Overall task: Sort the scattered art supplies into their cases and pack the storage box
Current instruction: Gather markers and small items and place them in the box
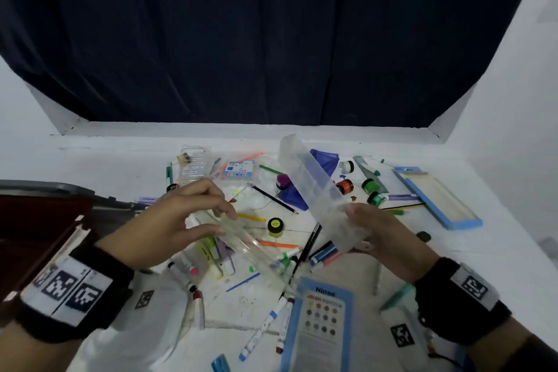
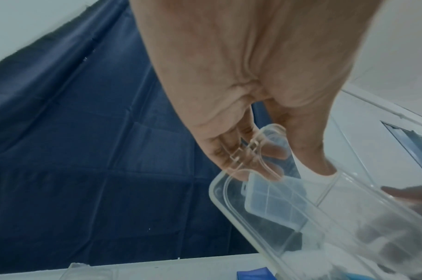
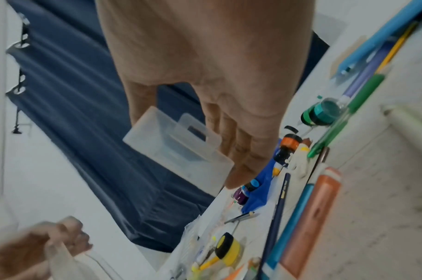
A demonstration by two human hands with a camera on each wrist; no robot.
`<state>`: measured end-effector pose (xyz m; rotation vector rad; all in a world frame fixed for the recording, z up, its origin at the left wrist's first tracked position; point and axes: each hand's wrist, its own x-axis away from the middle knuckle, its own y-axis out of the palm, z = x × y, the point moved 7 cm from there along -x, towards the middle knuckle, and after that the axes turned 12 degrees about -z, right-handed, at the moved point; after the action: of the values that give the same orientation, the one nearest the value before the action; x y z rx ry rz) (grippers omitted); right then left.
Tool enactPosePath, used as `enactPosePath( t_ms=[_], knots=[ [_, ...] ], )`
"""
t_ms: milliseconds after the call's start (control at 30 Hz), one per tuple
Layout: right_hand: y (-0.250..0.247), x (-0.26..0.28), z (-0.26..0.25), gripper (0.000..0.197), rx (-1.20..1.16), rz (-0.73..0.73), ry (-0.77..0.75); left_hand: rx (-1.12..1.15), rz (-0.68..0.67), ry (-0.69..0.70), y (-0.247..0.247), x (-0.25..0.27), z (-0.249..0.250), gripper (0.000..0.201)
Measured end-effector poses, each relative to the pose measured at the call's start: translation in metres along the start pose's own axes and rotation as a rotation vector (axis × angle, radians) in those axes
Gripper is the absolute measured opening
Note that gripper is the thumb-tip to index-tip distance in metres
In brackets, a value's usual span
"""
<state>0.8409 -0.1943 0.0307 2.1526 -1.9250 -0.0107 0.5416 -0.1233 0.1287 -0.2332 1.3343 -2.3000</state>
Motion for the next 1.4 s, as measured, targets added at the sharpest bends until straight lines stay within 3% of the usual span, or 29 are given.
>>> enactPosePath(
  t_ms=[33, 133, 233, 367, 500, 633, 700, 800, 900, 1000, 1167, 1267, 1400],
  knots=[
    [0.001, 0.005, 0.000, 0.070, 0.048, -0.013, -0.034, -0.009, 0.041, 0.015, 0.001, 0.006, 0.007, 0.017],
    [0.011, 0.019, -0.003, 0.051, 0.144, -0.064, -0.116, 0.008, 0.137, 0.070, 0.008, 0.023, 0.023, 0.021],
    [0.027, 0.029, -0.006, 0.054, 0.294, -0.149, -0.139, 0.026, 0.221, 0.095, 0.024, 0.033, 0.035, 0.021],
    [0.044, 0.039, 0.007, 0.053, 0.395, -0.263, -0.060, 0.086, 0.296, 0.065, 0.060, 0.039, 0.037, 0.019],
    [0.042, 0.051, 0.034, 0.053, 0.394, -0.318, 0.065, -0.010, 0.366, -0.023, 0.089, 0.052, 0.029, 0.020],
    [0.037, 0.056, 0.053, 0.066, 0.734, -0.325, 0.129, 0.007, 0.439, -0.170, 0.107, 0.068, 0.019, 0.011],
    [0.038, 0.056, 0.057, 0.072, 0.861, -0.329, 0.122, -0.014, 0.482, -0.235, 0.109, 0.074, 0.020, 0.022],
    [0.038, 0.053, 0.059, 0.077, 0.908, -0.322, 0.100, 0.059, 0.533, -0.205, 0.108, 0.078, 0.028, 0.036],
    [0.038, 0.051, 0.061, 0.076, 0.954, -0.315, 0.106, 0.338, 0.552, -0.268, 0.112, 0.080, 0.014, 0.069],
    [0.047, 0.050, 0.063, 0.079, 1.133, -0.343, 0.075, 0.580, 0.433, -0.356, 0.121, 0.076, 0.002, 0.100],
    [0.051, 0.045, 0.058, 0.081, 1.319, -0.307, 0.004, 0.382, 0.122, -0.392, 0.127, 0.069, -0.004, 0.119],
    [0.049, 0.043, 0.061, 0.084, 1.410, -0.299, 0.011, 0.113, -0.101, -0.433, 0.136, 0.061, -0.010, 0.118],
    [0.044, 0.041, 0.065, 0.092, 1.471, -0.268, 0.071, -0.254, -0.304, -0.430, 0.145, 0.038, -0.008, 0.096]
  ],
)
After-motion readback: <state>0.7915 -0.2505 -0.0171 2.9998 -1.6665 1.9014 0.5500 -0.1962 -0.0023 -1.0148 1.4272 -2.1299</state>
